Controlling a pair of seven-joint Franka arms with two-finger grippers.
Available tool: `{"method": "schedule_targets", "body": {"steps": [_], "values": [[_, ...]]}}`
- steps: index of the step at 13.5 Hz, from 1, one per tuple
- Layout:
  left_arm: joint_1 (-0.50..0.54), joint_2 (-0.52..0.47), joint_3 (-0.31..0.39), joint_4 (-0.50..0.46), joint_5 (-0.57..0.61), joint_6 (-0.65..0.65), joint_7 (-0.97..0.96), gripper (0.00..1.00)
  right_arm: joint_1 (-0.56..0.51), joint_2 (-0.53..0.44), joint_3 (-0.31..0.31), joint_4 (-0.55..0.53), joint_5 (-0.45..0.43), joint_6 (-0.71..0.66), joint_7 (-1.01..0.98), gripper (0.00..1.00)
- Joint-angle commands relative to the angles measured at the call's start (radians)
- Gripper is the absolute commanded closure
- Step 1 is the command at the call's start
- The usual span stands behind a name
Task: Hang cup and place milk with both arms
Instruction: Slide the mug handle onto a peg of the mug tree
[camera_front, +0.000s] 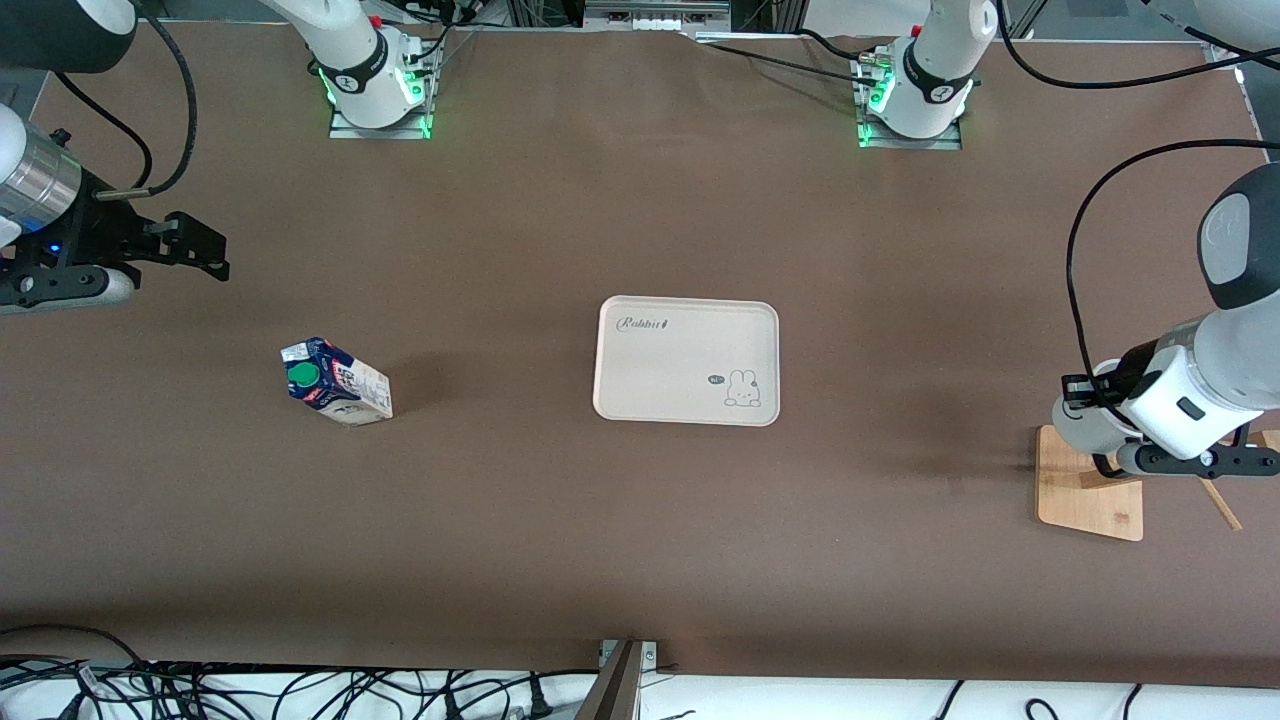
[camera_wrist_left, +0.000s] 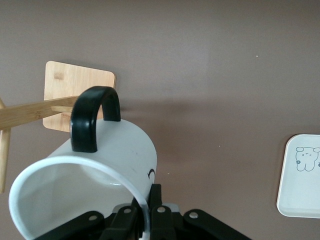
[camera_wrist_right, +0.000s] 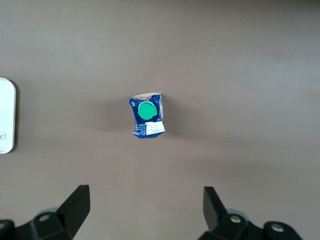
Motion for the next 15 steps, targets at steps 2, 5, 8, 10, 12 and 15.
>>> {"method": "schedule_targets", "body": {"steps": [2, 5, 8, 10, 12, 15], "values": [[0.047, 0.003, -0.008, 0.030, -0.055, -0.011, 0.084, 1.00, 0.005, 0.000, 0.005, 0.003, -0.023, 0.002, 0.001, 0.00], [0.051, -0.004, -0.006, 0.032, -0.055, -0.014, 0.084, 1.00, 0.003, 0.000, 0.005, 0.003, -0.021, 0.002, 0.001, 0.00], [0.096, -0.004, -0.018, 0.033, -0.065, -0.014, 0.104, 1.00, 0.003, 0.000, 0.005, 0.003, -0.021, 0.002, 0.001, 0.00], [0.126, -0.006, -0.018, 0.035, -0.101, -0.014, 0.129, 1.00, 0.003, 0.000, 0.005, 0.003, -0.018, 0.002, 0.001, 0.00], [0.151, -0.006, -0.020, 0.035, -0.126, -0.016, 0.156, 1.00, 0.002, 0.000, 0.005, 0.003, -0.015, 0.004, 0.001, 0.00], [0.166, -0.014, -0.020, 0.037, -0.140, -0.020, 0.175, 1.00, 0.003, 0.000, 0.005, 0.003, -0.020, 0.002, 0.001, 0.00]]}}
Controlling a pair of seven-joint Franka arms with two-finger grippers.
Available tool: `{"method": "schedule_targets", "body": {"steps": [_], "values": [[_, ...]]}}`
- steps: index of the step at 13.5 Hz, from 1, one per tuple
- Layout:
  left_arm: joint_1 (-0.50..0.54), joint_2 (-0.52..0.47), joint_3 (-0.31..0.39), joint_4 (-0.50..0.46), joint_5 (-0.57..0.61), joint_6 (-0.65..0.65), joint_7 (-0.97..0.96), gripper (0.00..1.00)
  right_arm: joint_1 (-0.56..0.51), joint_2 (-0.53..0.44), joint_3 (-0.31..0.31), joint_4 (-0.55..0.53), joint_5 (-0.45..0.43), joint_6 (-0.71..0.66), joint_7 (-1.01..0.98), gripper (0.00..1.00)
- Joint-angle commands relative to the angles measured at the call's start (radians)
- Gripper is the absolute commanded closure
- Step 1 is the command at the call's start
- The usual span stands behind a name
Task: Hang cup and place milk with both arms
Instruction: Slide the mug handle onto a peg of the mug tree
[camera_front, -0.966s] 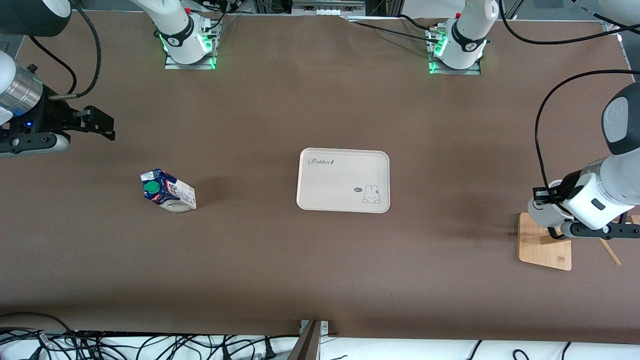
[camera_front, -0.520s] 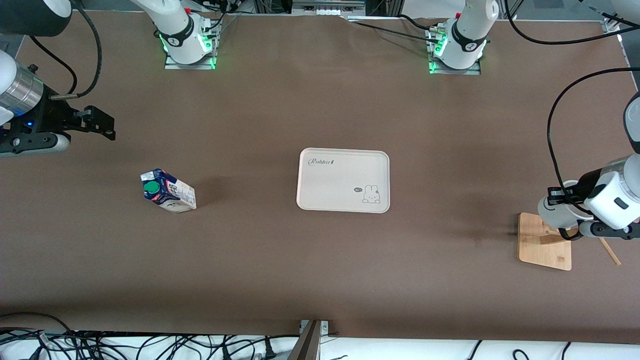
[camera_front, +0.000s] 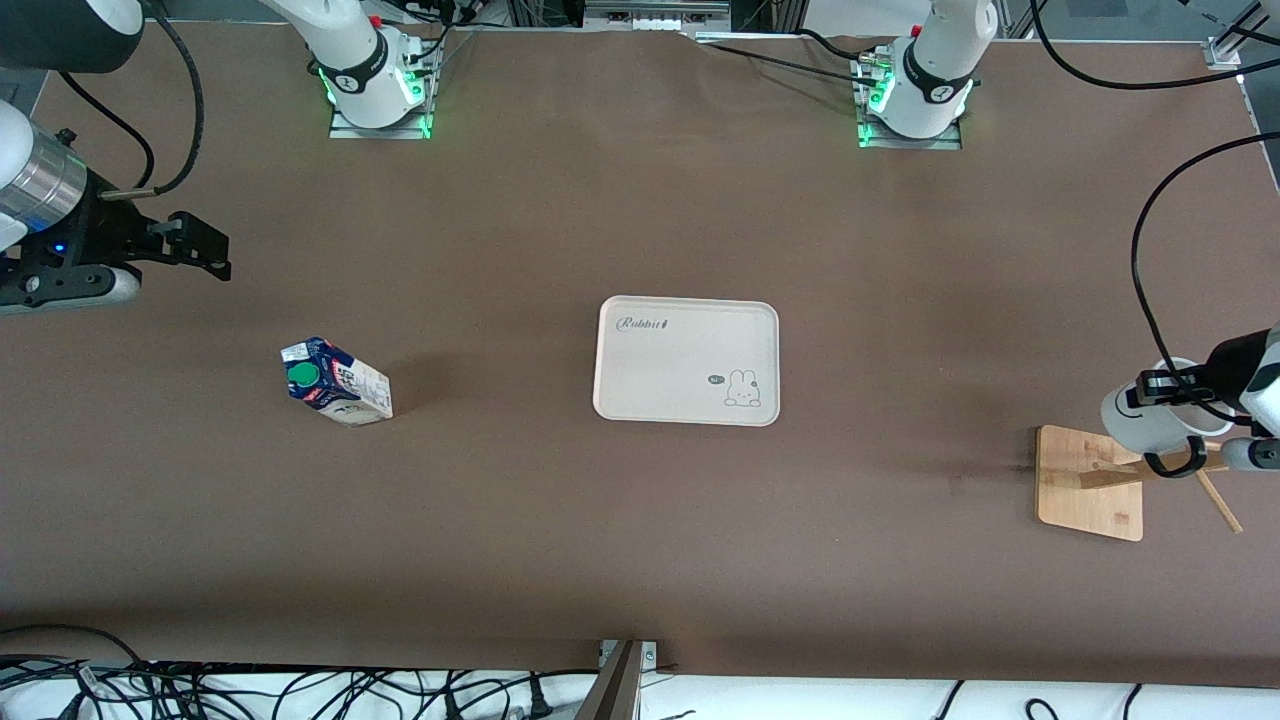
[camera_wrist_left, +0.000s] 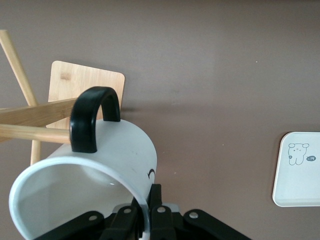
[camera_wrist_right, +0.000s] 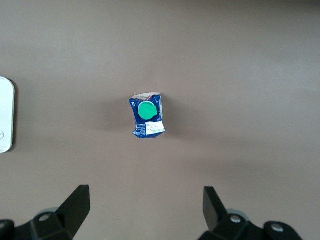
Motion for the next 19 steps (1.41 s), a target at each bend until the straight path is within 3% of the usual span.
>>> {"method": "schedule_targets", "body": {"steps": [1, 16, 17, 18, 19], "values": [[0.020, -0.020, -0.009, 0.019, -0.023, -0.015, 0.035, 1.00, 0.004, 0.000, 0.004, 0.003, -0.017, 0.002, 0.001, 0.00], [0.069, -0.017, 0.000, 0.016, -0.023, -0.012, 0.110, 1.00, 0.005, 0.000, 0.005, 0.003, -0.017, 0.002, -0.001, 0.00], [0.069, -0.017, 0.002, 0.016, -0.011, -0.012, 0.109, 0.79, 0.004, 0.000, 0.005, 0.003, -0.017, 0.002, -0.001, 0.00], [0.068, -0.018, 0.003, 0.016, -0.003, -0.014, 0.116, 0.36, 0.004, 0.000, 0.005, 0.003, -0.017, 0.002, -0.001, 0.00], [0.066, -0.018, 0.002, 0.014, -0.017, -0.012, 0.104, 0.00, 0.005, 0.000, 0.005, 0.003, -0.018, 0.002, -0.001, 0.00]]}}
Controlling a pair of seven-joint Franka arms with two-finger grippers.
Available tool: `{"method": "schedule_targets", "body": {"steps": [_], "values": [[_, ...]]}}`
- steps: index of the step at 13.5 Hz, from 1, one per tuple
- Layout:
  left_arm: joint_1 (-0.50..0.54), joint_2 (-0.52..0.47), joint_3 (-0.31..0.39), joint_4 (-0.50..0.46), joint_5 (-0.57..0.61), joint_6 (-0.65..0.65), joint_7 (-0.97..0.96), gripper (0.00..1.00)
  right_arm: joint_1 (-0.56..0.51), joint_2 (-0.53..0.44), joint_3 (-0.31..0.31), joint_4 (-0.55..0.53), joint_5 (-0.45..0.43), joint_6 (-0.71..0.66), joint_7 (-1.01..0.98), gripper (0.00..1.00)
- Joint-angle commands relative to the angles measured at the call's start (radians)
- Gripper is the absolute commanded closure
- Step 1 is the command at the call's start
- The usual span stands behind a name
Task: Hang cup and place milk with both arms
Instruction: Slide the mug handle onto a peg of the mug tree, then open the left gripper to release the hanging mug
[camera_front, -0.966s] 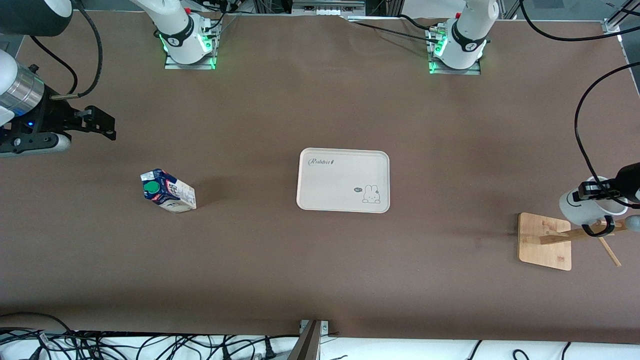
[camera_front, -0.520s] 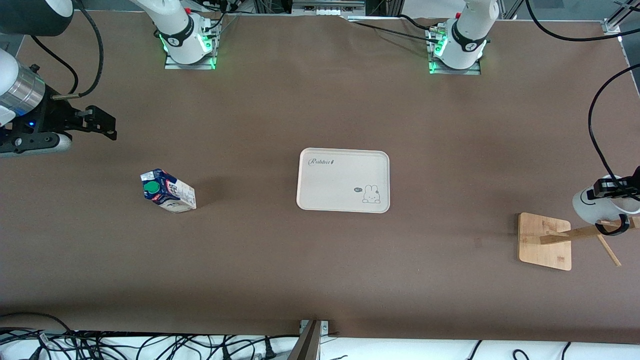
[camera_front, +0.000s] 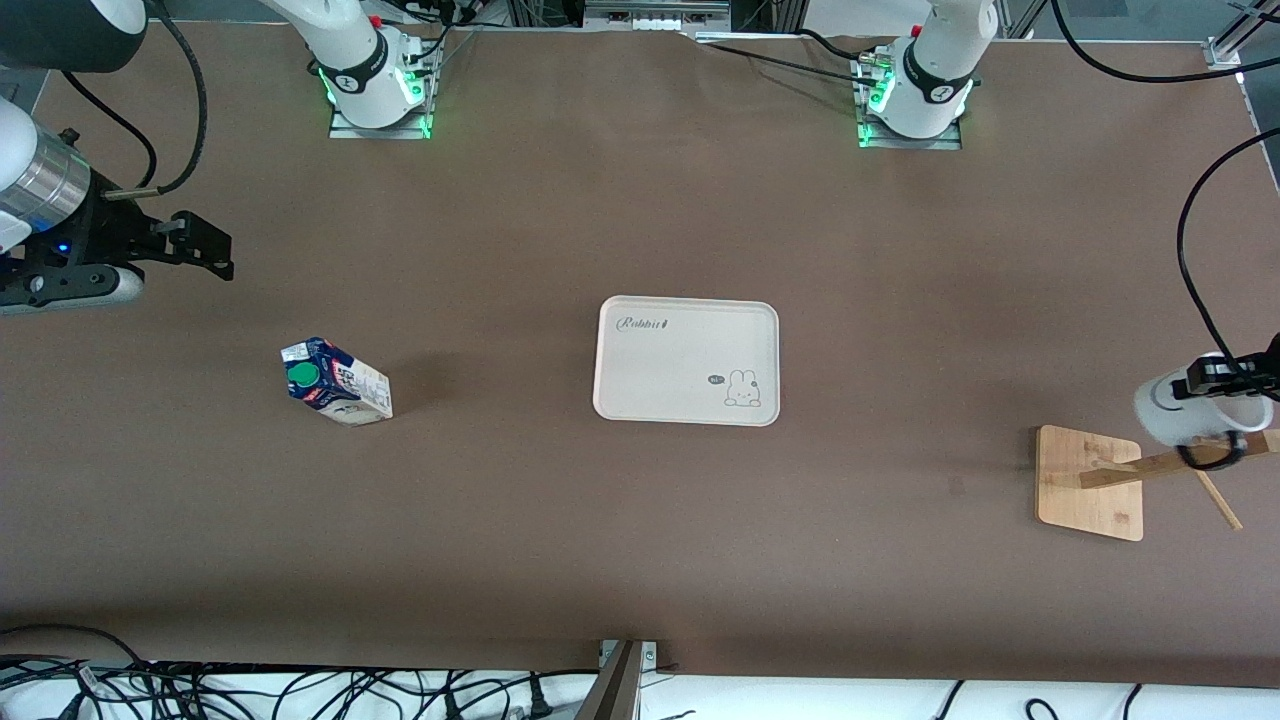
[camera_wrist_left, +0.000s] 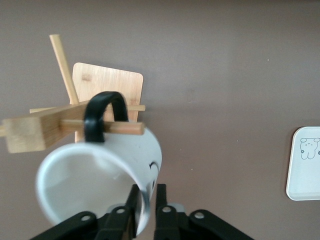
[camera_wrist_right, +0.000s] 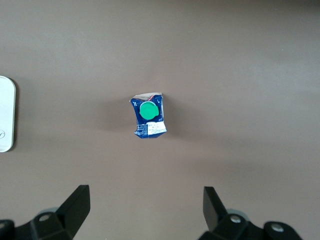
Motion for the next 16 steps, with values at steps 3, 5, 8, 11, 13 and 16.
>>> {"method": "schedule_targets", "body": {"steps": [3, 5, 8, 11, 13, 16], "values": [[-0.002, -0.002, 0.000, 0.015, -0.007, -0.009, 0.013, 0.00, 0.002, -0.001, 0.003, 0.003, -0.018, 0.001, -0.001, 0.00], [-0.008, -0.002, -0.009, 0.015, -0.004, -0.008, 0.011, 0.00, 0.002, -0.001, 0.001, 0.003, -0.018, 0.001, -0.001, 0.00], [-0.021, -0.004, -0.014, 0.015, -0.004, -0.008, -0.001, 0.00, 0.002, -0.001, 0.001, 0.003, -0.018, 0.001, -0.001, 0.00], [-0.093, -0.002, -0.012, 0.007, 0.001, -0.003, -0.068, 0.00, 0.002, -0.001, 0.001, 0.003, -0.018, 0.001, -0.001, 0.00], [-0.178, 0.001, -0.001, 0.007, 0.051, -0.003, -0.129, 0.00, 0.002, -0.001, 0.001, 0.003, -0.018, 0.001, -0.001, 0.00], [-0.208, -0.005, -0.014, 0.007, 0.166, -0.003, -0.133, 0.00, 0.002, -0.001, 0.001, 0.003, -0.018, 0.001, -0.001, 0.00]]}}
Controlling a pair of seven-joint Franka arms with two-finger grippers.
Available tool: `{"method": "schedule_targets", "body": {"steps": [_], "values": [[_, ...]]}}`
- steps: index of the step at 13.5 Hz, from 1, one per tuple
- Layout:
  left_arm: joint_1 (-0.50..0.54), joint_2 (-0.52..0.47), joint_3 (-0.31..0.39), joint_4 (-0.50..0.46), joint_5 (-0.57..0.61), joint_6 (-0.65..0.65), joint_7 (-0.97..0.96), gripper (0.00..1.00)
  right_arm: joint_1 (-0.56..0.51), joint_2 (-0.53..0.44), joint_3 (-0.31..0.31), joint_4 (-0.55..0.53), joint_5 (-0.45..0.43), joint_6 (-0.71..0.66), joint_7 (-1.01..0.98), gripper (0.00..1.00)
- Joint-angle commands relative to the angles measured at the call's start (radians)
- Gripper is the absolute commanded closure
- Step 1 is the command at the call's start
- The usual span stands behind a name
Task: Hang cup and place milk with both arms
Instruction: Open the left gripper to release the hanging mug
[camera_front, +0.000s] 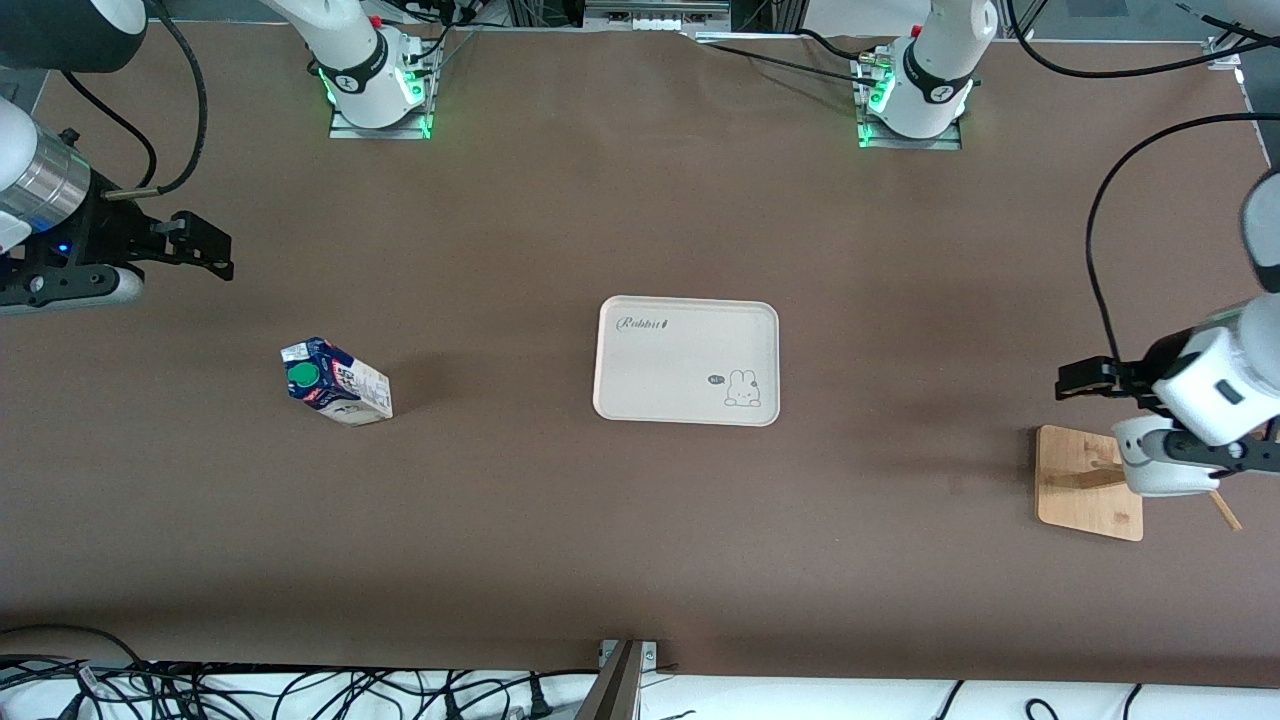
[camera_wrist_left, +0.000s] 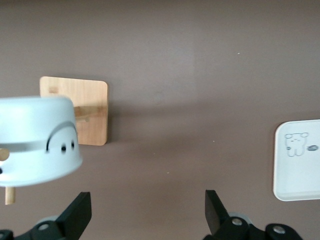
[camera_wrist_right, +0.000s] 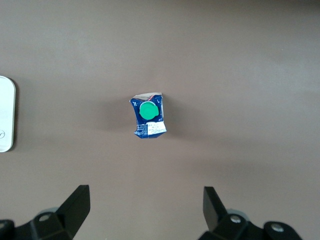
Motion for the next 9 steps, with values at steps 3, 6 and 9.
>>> {"method": "schedule_targets", "body": {"steps": [3, 6, 9], "values": [[-0.002, -0.009, -0.020, 0.010, 0.039, -0.005, 0.001, 0.00, 0.002, -0.001, 0.001, 0.003, -0.018, 0.002, -0.001, 0.00], [-0.002, -0.022, -0.062, 0.012, 0.046, -0.011, 0.002, 0.00, 0.003, -0.001, 0.001, 0.003, -0.018, 0.002, -0.001, 0.00], [0.000, -0.032, -0.060, 0.012, 0.039, -0.021, 0.015, 0.00, 0.003, -0.001, 0.001, 0.003, -0.018, 0.002, -0.001, 0.00]]}}
